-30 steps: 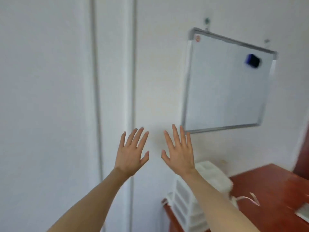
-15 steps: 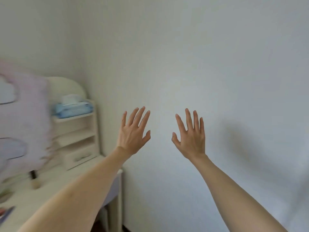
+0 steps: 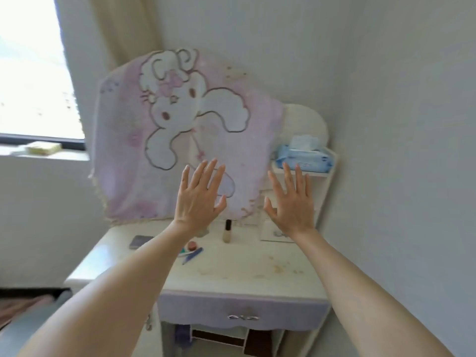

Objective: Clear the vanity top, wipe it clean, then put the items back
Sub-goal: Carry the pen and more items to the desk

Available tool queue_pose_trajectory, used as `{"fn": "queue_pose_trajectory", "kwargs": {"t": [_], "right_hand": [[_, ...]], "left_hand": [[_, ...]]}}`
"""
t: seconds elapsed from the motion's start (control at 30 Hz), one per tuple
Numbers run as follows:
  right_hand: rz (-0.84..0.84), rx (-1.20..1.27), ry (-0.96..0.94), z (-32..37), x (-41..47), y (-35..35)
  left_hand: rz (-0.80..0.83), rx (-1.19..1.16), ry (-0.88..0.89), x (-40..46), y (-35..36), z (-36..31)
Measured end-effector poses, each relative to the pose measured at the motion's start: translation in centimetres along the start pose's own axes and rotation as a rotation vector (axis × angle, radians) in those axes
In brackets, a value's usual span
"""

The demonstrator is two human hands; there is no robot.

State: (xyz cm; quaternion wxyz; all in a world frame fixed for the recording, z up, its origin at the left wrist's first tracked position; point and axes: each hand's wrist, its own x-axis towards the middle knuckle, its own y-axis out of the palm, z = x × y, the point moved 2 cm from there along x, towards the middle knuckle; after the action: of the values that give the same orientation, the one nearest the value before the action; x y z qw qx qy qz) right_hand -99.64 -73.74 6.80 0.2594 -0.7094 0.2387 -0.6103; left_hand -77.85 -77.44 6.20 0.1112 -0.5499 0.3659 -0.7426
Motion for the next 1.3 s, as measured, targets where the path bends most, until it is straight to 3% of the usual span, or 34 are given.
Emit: {"fn": "queue_pose_trajectory", "kwargs": {"t": [0.2,0.67,0.93,1.13,1.3], "right_hand": [[0.036,0.177,-0.150,5.6,3.7,7.6],[0.461,0.326,-0.190,13.2,0.5,29.8],[0.657,0.400,-0.266,15.8,-2.5,38.9],[0.821,0.494,-0.466,17.0,-5.3,45.3],[0.796,0.537,-0.546,17.2,-5.2,47.8]], "left_hand": [[0.140,0.115,-0.169,-3.4,3.3,5.6],[0.441,0.001,-0.335,-9.4,21.7,12.5],[0.630,-0.090,-0.354,-13.8,30.6,12.0],[0.795,-0.131,-0.406,-17.4,35.0,9.7],[0.827,-0.055,-0.466,-17.1,37.2,9.2]]}}
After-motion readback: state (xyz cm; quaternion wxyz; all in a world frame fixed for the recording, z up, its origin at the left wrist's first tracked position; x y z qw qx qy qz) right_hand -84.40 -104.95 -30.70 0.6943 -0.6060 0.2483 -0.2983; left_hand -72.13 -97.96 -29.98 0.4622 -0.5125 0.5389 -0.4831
